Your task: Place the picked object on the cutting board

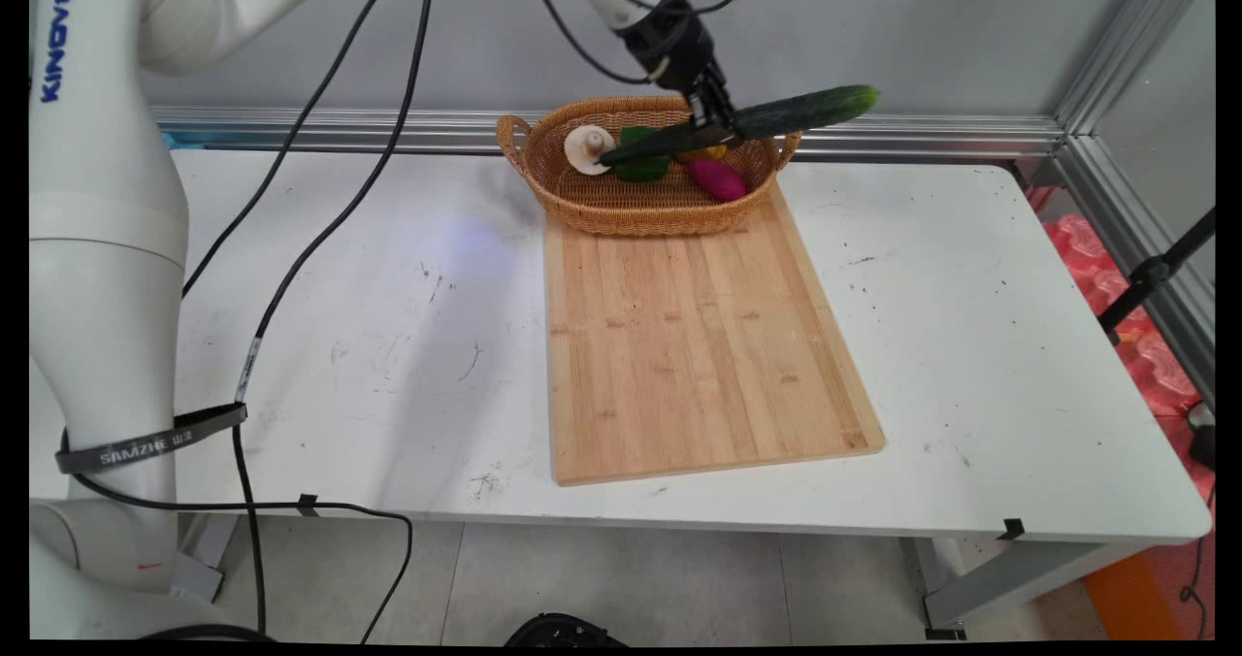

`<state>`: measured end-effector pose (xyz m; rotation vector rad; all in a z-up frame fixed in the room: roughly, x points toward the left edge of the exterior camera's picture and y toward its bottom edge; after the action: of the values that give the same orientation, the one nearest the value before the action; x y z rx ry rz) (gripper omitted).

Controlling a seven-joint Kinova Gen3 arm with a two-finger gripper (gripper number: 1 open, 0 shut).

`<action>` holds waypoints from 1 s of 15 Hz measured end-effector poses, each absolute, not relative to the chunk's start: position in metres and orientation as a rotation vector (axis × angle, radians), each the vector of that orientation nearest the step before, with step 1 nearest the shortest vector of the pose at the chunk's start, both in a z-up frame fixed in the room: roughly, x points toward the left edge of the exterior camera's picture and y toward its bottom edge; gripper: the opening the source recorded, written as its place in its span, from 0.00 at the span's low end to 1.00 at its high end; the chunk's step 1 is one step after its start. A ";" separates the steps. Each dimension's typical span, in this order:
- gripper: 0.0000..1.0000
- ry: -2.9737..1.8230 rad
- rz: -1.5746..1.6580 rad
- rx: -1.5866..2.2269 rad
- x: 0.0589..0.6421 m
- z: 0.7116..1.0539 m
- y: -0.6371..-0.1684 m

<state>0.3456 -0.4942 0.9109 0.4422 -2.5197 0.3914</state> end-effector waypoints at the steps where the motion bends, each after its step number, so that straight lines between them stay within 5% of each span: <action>1: 0.00 -2.517 0.390 0.447 0.341 0.916 -0.491; 7: 0.00 -2.509 0.329 0.548 0.298 0.945 -0.445; 15: 0.00 -2.561 0.247 0.631 0.262 0.929 -0.372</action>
<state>0.2621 -0.3716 0.9289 0.6314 -2.5614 0.2472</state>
